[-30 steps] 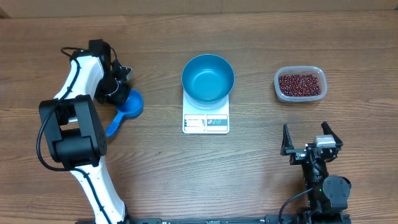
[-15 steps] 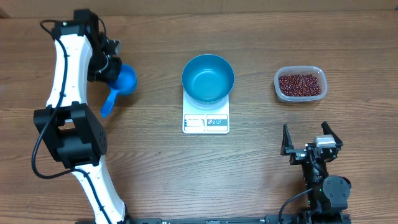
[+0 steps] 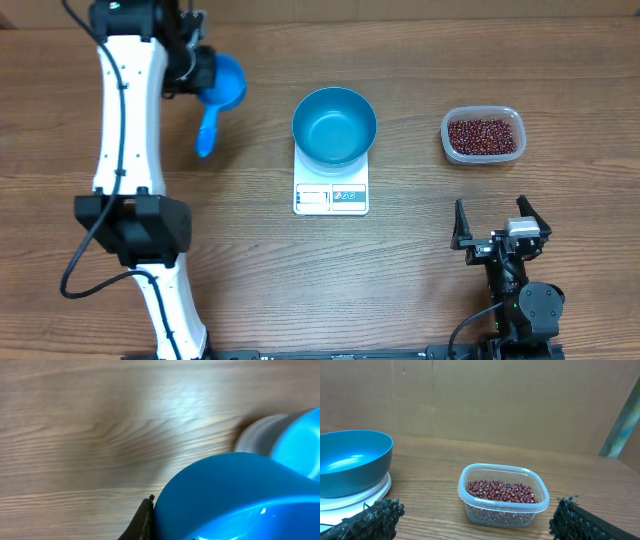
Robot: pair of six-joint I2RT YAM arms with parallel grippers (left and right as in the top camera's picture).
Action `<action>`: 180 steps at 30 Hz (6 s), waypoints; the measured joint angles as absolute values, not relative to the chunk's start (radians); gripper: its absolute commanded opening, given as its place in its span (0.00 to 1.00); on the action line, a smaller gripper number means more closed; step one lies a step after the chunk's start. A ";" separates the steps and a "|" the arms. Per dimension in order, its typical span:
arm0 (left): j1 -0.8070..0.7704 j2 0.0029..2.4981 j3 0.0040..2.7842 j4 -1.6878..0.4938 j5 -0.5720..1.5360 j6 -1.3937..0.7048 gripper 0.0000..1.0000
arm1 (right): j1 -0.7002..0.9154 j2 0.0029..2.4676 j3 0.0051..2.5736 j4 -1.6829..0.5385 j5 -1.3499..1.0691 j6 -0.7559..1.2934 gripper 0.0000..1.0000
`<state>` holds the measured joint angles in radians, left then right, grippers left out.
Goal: Scoop item into bowl and weigh 150g on scale
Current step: 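Lift the blue scoop with the left gripper over the teal bowl, then reach the right gripper to the scoop handle beside the bowl, then close the right gripper on the scoop handle, release with left gripper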
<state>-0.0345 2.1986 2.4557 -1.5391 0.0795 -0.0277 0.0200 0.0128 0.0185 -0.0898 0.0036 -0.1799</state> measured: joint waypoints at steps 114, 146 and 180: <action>-0.666 2.199 2.526 -1.684 0.026 -1.645 0.04 | 0.020 0.830 0.902 -0.483 -0.604 0.295 1.00; -0.581 2.199 2.526 -1.684 0.150 -1.695 0.04 | 0.020 0.998 0.902 -0.375 -0.752 0.831 1.00; -0.648 2.199 2.526 -1.650 0.243 -1.692 0.04 | 0.020 1.034 0.902 -0.378 -0.755 0.863 0.66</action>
